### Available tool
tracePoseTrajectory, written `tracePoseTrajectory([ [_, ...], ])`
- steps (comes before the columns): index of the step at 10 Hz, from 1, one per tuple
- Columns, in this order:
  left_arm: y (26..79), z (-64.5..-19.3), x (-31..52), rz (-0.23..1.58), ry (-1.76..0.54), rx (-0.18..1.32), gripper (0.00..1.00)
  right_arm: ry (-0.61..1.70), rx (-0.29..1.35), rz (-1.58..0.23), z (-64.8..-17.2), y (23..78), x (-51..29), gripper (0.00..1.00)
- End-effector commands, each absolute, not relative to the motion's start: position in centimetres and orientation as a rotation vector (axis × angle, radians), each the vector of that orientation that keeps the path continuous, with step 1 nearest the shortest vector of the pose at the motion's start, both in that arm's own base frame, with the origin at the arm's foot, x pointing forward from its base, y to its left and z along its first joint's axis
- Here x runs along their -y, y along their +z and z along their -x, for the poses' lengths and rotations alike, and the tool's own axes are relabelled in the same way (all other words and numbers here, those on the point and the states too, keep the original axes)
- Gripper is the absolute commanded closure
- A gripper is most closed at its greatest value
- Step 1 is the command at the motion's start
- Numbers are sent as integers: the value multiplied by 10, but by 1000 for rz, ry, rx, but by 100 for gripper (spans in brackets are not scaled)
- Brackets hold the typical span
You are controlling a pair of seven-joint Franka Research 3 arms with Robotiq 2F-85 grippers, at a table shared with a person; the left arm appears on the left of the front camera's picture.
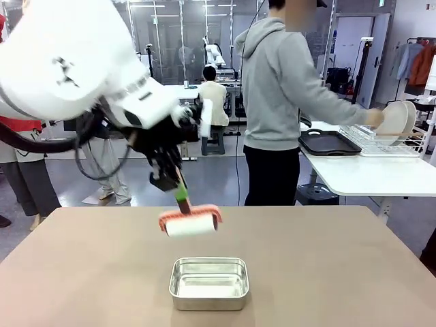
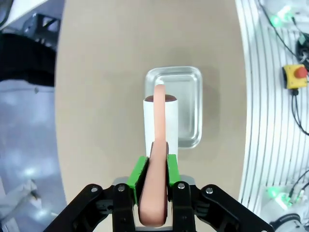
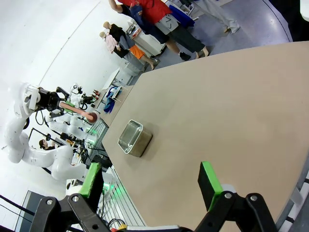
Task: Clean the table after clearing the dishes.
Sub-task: Place the Lint Roller back on top of the Airtight Container.
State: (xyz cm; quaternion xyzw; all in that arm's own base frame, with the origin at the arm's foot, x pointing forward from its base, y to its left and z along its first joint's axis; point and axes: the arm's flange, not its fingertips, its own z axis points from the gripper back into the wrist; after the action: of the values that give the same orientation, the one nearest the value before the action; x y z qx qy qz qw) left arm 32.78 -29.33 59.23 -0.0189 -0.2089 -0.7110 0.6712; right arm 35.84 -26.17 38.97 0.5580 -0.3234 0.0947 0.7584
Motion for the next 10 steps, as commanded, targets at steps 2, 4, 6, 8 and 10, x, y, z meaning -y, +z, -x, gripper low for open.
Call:
tracePoseTrajectory([
  [2,592,-328,293,43,-1602,471,78,202,717,-1205,-356,392,258,0],
  [4,592,-328,293,43,-1602,471,78,202,717,-1205,-356,392,258,0],
  [6,585,-330,300,54,-1615,453,78,202,717,-1205,-356,392,258,0],
  [8,556,-337,315,16,-1650,388,78,202,717,-1205,-356,392,258,0],
  [10,526,-353,338,25,-1663,320,78,202,717,-1205,-356,392,258,0],
])
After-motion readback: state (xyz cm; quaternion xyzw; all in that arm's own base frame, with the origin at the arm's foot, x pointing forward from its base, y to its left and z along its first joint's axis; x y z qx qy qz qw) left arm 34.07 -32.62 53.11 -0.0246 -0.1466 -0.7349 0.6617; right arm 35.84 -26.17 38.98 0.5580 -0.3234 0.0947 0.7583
